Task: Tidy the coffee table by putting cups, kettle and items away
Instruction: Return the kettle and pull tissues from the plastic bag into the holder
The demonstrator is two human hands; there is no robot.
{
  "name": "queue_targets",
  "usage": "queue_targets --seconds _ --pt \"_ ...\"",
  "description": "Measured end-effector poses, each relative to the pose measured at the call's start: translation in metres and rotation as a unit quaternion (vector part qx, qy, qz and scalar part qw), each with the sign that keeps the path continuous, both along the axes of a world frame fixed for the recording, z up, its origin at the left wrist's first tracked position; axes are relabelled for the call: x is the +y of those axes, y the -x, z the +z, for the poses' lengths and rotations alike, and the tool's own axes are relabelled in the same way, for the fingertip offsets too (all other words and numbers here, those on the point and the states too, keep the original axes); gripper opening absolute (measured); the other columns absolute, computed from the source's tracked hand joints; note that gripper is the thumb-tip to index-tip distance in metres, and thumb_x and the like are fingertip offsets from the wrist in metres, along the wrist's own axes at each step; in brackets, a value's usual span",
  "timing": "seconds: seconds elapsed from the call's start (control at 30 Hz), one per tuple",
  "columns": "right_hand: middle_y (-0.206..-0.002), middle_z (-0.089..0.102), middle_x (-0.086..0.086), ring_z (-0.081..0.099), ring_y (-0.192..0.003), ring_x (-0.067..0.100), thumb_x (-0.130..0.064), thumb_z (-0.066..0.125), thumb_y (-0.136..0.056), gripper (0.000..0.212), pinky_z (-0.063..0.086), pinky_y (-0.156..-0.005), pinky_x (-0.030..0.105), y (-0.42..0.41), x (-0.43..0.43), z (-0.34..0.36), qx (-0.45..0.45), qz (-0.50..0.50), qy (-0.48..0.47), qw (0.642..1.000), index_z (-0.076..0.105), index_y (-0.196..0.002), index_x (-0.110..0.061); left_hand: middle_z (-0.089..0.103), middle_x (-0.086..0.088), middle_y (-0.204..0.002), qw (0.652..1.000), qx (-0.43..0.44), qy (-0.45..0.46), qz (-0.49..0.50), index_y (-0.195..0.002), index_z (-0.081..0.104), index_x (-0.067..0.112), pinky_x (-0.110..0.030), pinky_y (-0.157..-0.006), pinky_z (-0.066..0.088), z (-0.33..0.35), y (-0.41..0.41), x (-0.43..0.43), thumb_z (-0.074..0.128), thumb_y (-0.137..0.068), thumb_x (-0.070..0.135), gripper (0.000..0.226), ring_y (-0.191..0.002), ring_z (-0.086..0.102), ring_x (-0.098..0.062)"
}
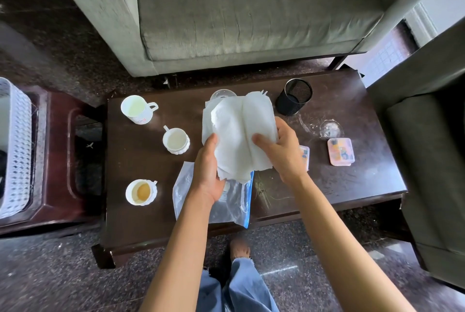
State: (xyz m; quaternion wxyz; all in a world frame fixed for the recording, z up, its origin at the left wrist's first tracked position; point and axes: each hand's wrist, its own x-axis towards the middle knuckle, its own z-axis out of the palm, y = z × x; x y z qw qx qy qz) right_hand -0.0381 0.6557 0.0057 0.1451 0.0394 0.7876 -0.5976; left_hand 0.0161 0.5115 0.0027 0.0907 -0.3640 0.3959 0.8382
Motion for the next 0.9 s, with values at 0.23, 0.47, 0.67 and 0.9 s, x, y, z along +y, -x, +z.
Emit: queue_targets --seconds 0.23,0.47,0.67,0.9 --pt "-0.102 0.069 0.001 0.063 -0.087 0.016 -0.006 0.064 -0.084 0.049 0.052 -0.065 0.024 0.003 0.010 0.000 -0.018 -0.073 0.026 0.997 0.052 -0.121 -0.034 0.071 0.000 -0.104 1.000 0.011 0.015 0.025 -0.114 0.062 0.028 -0.034 -0.069 0.057 -0.005 -0.002 -0.008 0.048 -0.095 0.038 0.026 -0.096 0.066 -0.019" --pt "-0.106 0.066 -0.009 0.058 -0.091 0.003 -0.002 0.059 -0.087 0.032 0.036 -0.074 -0.002 -0.012 -0.007 0.004 0.140 0.063 -0.152 0.976 0.068 -0.112 -0.021 0.073 -0.002 -0.091 0.998 0.022 0.051 -0.010 -0.089 0.072 0.026 -0.037 -0.074 0.050 -0.004 0.002 0.007 0.047 -0.096 0.031 0.026 -0.087 0.066 -0.022" --pt "-0.109 0.069 -0.008 0.061 -0.100 0.001 -0.044 0.074 -0.079 0.038 0.047 -0.085 0.015 -0.022 -0.022 0.000 0.058 0.023 -0.105 0.992 0.071 -0.108 -0.020 0.073 -0.005 -0.097 0.993 0.046 0.081 -0.070 -0.105 0.066 0.020 -0.032 -0.072 0.055 0.002 0.003 0.019 0.036 -0.101 0.029 0.032 -0.089 0.068 -0.017" --pt "-0.092 0.074 -0.010 0.068 -0.086 0.003 -0.044 0.073 -0.080 0.027 0.055 -0.078 0.025 -0.025 -0.023 0.007 0.032 -0.010 -0.045 0.998 0.076 -0.094 -0.021 0.072 0.014 -0.100 0.976 0.084 0.151 -0.135 -0.098 0.064 0.037 -0.032 -0.090 0.053 0.004 -0.002 0.023 0.032 -0.102 0.038 0.031 -0.099 0.066 -0.004"
